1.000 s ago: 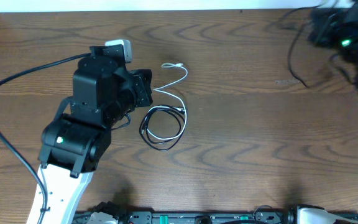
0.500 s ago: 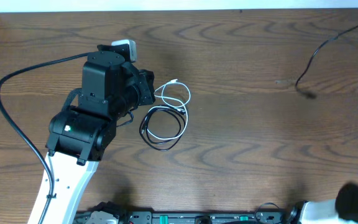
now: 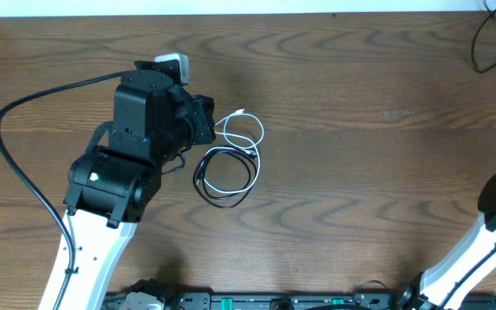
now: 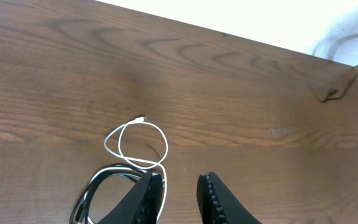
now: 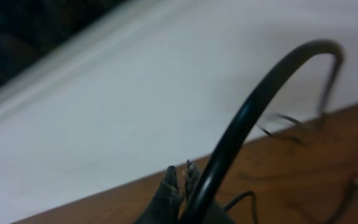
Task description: Untangle cables
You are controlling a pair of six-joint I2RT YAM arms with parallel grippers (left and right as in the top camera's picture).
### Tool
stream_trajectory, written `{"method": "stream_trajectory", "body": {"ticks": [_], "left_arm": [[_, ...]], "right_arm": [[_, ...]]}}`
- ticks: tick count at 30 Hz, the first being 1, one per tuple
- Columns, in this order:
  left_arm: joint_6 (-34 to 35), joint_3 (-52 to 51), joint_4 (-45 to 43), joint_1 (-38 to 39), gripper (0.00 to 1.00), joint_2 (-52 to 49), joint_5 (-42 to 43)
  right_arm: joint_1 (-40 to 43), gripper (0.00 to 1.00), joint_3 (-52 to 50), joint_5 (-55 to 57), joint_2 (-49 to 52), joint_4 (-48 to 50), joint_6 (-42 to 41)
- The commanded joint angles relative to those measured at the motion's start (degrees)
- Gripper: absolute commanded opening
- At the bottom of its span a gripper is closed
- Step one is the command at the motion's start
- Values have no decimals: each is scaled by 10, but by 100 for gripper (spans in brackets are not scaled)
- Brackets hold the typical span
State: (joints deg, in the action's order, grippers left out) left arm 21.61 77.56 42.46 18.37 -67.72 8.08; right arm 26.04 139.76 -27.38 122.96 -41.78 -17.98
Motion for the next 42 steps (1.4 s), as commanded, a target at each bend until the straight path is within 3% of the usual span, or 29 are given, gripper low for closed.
{"method": "stream_trajectory", "body": {"ticks": [1,5,6,9,15,19,23,27,30,32,36,42], "left_arm": [[1,5,2,-3,25,-1,5],[1,5,2,-3,25,-1,5],[1,5,2,-3,25,-2,5],[1,5,2,-3,25,-5,5],[27,4,6,0,25,-25,5],[27,3,16,9,25,-43,5],[27,-2,33,27,26,-72,5],[27,-7,50,55,27,-122,5],[41,-7,48,70,45,-169,4],[94,-7,42,74,55,-207,2],[189,-7,27,74,66,-279,-17],[221,-7,-18,74,74,-356,-43]], "right_arm": [[2,15,11,71,49,-9,-4],[3,59,11,123,84,-60,-4],[3,76,11,139,90,-81,-5],[5,99,11,181,92,-133,-48],[12,99,11,179,75,-223,-67],[10,99,11,168,55,-268,-42],[0,99,11,87,36,-311,16],[-15,99,11,77,34,-355,10],[-29,99,9,77,34,-367,10],[-40,99,9,78,34,-371,10],[-60,99,9,93,34,-370,2],[-83,99,9,97,34,-372,2]]}}
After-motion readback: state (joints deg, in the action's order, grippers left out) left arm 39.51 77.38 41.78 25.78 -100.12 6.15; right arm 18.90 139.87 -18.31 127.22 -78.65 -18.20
